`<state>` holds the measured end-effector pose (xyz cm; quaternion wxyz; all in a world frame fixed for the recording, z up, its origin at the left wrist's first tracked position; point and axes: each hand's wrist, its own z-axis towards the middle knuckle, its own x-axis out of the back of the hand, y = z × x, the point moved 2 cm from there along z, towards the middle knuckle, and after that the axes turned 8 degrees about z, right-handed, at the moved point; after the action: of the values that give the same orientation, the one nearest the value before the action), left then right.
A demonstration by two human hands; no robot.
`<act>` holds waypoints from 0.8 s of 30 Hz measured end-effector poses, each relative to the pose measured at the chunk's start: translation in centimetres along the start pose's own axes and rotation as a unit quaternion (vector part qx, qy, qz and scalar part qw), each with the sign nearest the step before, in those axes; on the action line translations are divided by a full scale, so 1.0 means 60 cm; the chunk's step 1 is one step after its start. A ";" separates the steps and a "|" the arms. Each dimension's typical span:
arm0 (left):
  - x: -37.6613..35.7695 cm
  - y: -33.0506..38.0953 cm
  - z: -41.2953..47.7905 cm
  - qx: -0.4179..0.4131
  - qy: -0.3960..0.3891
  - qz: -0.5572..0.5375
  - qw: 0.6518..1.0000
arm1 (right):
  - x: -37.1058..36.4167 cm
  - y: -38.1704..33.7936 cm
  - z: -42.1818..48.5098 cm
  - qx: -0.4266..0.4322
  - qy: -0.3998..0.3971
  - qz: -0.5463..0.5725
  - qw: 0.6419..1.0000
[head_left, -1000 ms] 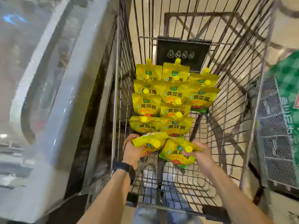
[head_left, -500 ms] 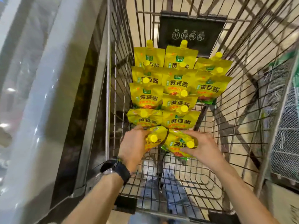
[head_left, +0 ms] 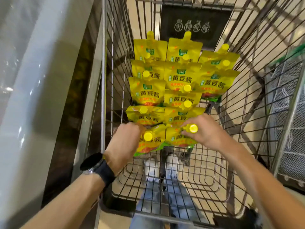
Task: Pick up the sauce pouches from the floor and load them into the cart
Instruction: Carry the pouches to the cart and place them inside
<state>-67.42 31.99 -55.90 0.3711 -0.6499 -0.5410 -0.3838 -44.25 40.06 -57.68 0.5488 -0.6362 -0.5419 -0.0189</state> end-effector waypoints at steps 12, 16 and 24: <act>0.009 0.001 0.019 0.021 -0.026 -0.061 0.998 | -0.025 0.019 -0.013 -0.057 0.045 0.047 0.996; 0.020 0.004 0.020 0.051 -0.046 -0.035 0.997 | -0.027 -0.001 -0.009 -0.067 0.081 0.000 0.994; 0.109 -0.014 0.027 0.042 0.151 -0.263 0.952 | 0.056 -0.028 -0.021 -0.011 0.272 0.261 0.926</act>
<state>-67.32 36.32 -50.63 0.3611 -0.4025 -0.6460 -0.5388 -43.34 41.09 -53.96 0.6537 -0.7314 -0.1868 -0.0532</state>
